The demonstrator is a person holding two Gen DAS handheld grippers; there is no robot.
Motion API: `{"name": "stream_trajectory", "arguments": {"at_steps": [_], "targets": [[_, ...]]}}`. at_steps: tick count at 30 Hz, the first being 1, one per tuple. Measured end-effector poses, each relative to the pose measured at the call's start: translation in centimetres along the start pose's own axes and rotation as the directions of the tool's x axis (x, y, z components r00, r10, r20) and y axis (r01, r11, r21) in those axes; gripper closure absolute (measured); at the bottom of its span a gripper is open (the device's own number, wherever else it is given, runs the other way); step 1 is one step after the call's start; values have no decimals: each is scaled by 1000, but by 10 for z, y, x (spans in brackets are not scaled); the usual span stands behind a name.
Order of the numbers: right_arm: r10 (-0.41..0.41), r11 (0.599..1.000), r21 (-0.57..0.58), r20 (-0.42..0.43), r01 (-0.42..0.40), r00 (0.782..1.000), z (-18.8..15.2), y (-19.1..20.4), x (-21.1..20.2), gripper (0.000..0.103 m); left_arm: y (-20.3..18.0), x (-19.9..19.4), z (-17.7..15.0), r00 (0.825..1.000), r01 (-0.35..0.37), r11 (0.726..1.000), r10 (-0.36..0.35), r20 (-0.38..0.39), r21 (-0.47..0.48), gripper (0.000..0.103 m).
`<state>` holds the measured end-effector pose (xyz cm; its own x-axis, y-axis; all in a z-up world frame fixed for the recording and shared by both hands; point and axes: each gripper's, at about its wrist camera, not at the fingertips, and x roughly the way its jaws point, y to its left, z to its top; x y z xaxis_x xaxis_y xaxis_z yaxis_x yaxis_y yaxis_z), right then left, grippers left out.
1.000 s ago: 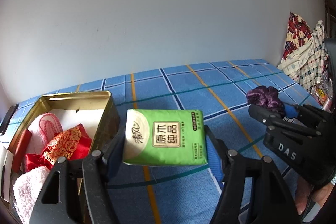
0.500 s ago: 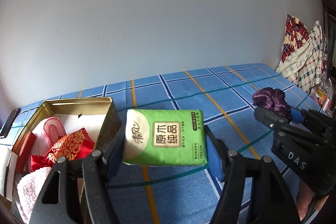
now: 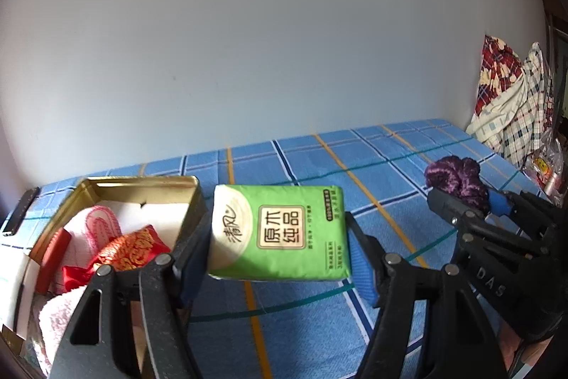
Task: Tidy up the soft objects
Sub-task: 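Lift the tissue pack with the left tool while the right tool carries the scrunchie toward the tin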
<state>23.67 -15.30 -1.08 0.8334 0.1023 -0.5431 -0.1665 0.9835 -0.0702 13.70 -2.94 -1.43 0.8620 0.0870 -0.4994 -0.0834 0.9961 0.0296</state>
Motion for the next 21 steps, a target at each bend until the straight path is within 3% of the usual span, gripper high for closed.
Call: {"name": "stream_trajectory", "arguments": {"at_steps": [9,13,21], "targets": [[-2,999,-34,72,4,997,-2,6,-13,59,5,-20,7,998,-14,1000,14,69,-13,35],[45,998,-47,118,-40,992,-1,12,-23,59,17,-35,11,998,-13,999,17,68,-48,35],[49,999,-27,146,-46,988,2,15,-31,59,25,-62,14,997,-20,999,22,74,-33,35]]}}
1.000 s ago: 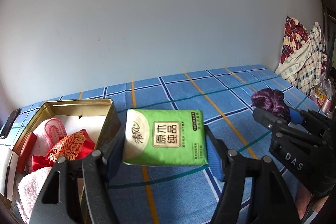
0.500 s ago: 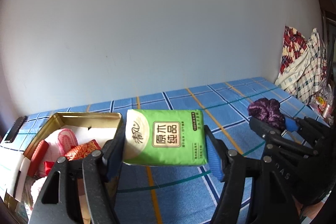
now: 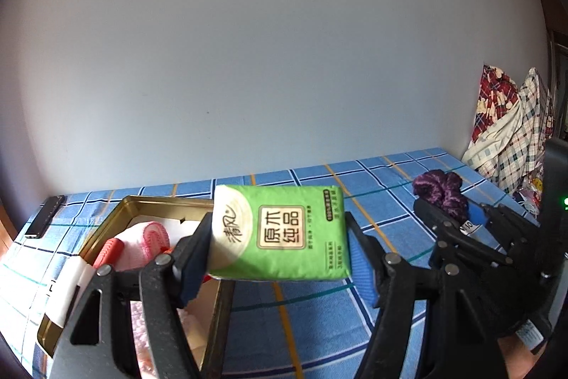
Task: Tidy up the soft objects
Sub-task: 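Lift the tissue pack with the left tool while the right tool carries the scrunchie toward the tin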
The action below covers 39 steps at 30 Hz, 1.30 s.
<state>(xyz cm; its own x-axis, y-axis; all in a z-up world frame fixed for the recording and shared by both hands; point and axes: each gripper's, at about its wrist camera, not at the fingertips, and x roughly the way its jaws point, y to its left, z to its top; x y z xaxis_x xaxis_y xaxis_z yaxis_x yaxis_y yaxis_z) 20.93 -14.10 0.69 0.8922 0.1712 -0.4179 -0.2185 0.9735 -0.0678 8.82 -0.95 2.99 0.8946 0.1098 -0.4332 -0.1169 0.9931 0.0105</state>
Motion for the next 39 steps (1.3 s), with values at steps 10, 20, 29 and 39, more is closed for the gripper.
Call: {"name": "stream_trajectory", "arguments": {"at_steps": [10,20,29,39], "targets": [[53,999,-8,15,-53,998,6,10,-14,59,26,-37,8,1000,-25,999,24,13,28,35],[179,984,-13,15,-179,984,30,58,-23,59,99,-48,12,987,-153,988,154,-39,26,35],[248,967,-53,-28,-249,968,33,104,-9,59,143,-21,-7,973,-184,982,177,-145,-34,35],[281,956,-81,-21,-282,959,35,130,-12,59,165,-3,-4,969,-157,984,136,-207,-85,35]]}}
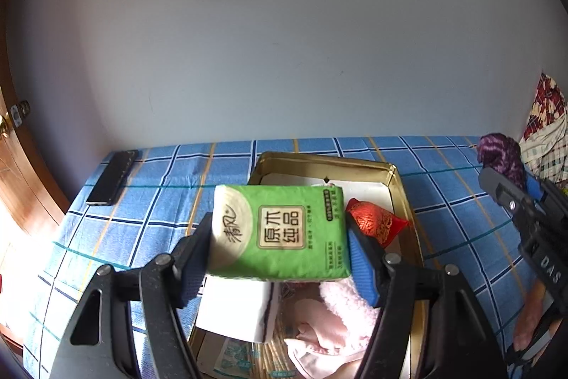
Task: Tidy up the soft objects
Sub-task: 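Lift the tissue pack with the left tool while the right tool carries the scrunchie toward the tin, then drop the tissue pack into the tin with the left tool while the right tool lowers the scrunchie in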
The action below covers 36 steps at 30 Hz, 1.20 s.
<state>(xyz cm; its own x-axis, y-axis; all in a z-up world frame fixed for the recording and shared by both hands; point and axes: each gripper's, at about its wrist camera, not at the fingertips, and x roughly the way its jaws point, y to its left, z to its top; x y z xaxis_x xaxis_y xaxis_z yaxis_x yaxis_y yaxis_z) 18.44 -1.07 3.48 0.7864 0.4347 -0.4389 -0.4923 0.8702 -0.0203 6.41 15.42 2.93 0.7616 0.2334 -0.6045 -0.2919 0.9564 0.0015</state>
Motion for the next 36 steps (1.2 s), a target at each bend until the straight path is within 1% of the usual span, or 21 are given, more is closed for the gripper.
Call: {"name": "stream_trajectory", "arguments": {"at_steps": [3,7,18,19,23,27,29,30,32,34,36], "targets": [[12,1000,-8,-5,-12,1000,0,7,5,59,3,7,1,1000,3,1000,-3,-22,-6,35],[22,1000,-19,-6,-22,1000,-3,11,1,59,6,13,2,999,2,1000,-3,-45,-13,35],[38,999,-39,-5,-38,999,2,20,0,59,5,18,1,998,-2,1000,2,-64,-3,35],[39,998,-39,-5,-39,999,4,11,-8,59,5,18,0,998,-1,1000,1,-66,-3,35],[41,998,-44,-8,-41,999,6,11,-9,59,3,17,-3,998,11,1000,-11,-67,-2,35],[43,998,-44,-11,-44,999,7,10,-8,59,6,19,-2,998,0,1000,0,-63,-3,35],[46,998,-48,-15,-46,999,8,12,-5,59,7,30,-4,996,-3,1000,4,-87,8,35],[46,998,-51,-15,-46,999,8,12,-5,59,4,43,-7,991,11,999,-5,-132,38,35],[50,997,-52,-16,-50,999,10,12,-9,59,0,61,-16,981,30,998,-19,-193,59,33],[53,997,-53,-14,-54,998,11,13,-11,59,-1,65,-23,981,-14,997,28,-192,78,34],[54,997,-56,-8,-55,998,11,13,-15,59,3,60,-25,984,18,999,-9,-179,50,29]]}}
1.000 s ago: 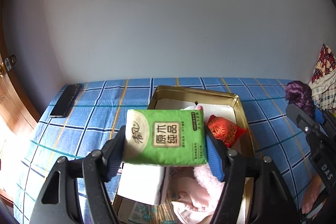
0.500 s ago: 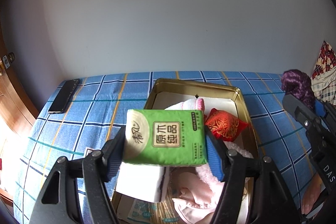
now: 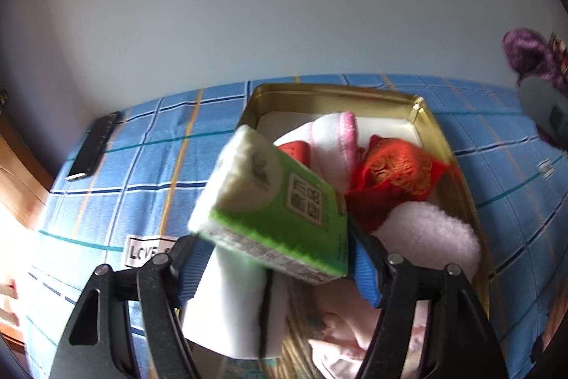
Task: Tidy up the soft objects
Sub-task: 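Drop the tissue pack into the tin with the left tool while the right tool lowers the scrunchie in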
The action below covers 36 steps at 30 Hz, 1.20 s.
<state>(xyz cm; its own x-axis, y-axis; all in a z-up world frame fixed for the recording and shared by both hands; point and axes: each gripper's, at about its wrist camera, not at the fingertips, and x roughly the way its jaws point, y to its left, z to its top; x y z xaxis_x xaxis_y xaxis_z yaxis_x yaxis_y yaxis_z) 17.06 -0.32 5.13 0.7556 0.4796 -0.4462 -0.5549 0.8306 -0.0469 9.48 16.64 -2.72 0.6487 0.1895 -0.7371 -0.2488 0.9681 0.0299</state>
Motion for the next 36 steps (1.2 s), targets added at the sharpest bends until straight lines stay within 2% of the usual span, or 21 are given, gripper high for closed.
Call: {"name": "stream_trajectory", "arguments": {"at_steps": [3,6,8,9,12,19,29,36], "targets": [[-3,1000,-5,-3,3,1000,0,-1,1,59,8,-12,-1,999,22,999,-21,27,-41,13],[-3,1000,-5,-10,3,1000,-1,-1,4,59,12,-29,-1,997,13,999,-10,78,-45,10],[-3,1000,-8,-11,3,1000,0,3,9,59,15,-42,1,994,23,998,-17,109,-55,3],[-2,1000,-9,-10,2,1000,1,4,10,59,19,-50,2,992,3,998,6,129,-65,2],[1,1000,-13,-7,-1,1000,2,8,13,59,25,-67,4,985,-22,998,33,167,-66,2],[9,999,-32,5,-9,1000,8,15,13,59,43,-96,9,973,-32,995,52,225,-90,1],[8,999,-51,4,-8,1000,11,18,12,59,44,-100,6,970,-43,994,65,233,-97,0],[20,998,-62,-49,-23,999,10,21,35,59,46,-98,6,972,-56,993,79,221,-108,0]]}}
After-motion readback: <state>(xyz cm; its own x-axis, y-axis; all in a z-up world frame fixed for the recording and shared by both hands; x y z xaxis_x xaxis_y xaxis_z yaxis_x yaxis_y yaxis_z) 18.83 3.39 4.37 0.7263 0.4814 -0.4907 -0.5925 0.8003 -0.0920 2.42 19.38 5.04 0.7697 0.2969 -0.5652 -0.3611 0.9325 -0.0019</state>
